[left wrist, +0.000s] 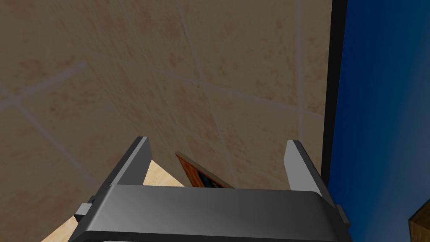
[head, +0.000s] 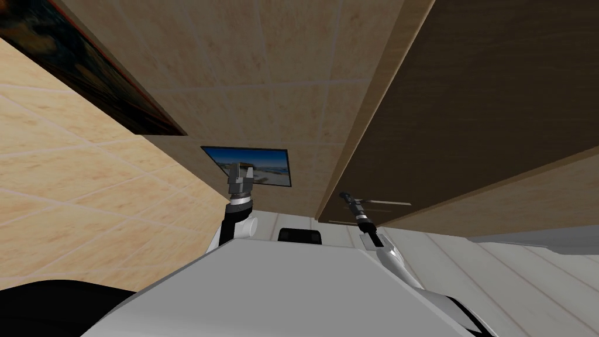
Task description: Pull the door open
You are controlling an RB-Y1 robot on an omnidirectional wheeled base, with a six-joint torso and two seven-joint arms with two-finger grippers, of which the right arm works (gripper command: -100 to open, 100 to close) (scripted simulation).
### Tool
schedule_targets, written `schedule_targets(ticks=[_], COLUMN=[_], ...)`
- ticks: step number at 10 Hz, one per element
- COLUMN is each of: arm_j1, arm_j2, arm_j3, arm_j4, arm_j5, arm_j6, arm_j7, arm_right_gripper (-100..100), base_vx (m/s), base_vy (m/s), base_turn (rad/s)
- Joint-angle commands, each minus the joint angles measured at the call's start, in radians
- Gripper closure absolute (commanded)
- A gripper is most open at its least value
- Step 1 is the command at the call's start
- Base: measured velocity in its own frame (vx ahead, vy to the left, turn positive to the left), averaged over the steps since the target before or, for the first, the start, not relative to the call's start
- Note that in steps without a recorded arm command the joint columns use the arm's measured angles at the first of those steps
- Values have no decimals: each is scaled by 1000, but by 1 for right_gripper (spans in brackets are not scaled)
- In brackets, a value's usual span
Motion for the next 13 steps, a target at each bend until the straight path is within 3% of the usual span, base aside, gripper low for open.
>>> schedule_targets(ticks=[1,8,9,10,13], arm_j1=[12,84,75,89,109], arm_j2=[-12,-73,-64,-72,-90], arm_j3=[7,32,32,32,28], arm_j4=[16,19,27,37,55], arm_j5=[8,36,35,40,47], arm_j6=[-35,-147,-140,-169,-218], arm_j7=[-15,-90,-82,-92,-106], arm_right_gripper=[100,100,100,100,100], base_vx=[-171,-188,-79,-163,-227], base_vy=[-61,-75,-23,-64,-111], base_turn=[122,127,16,182,209])
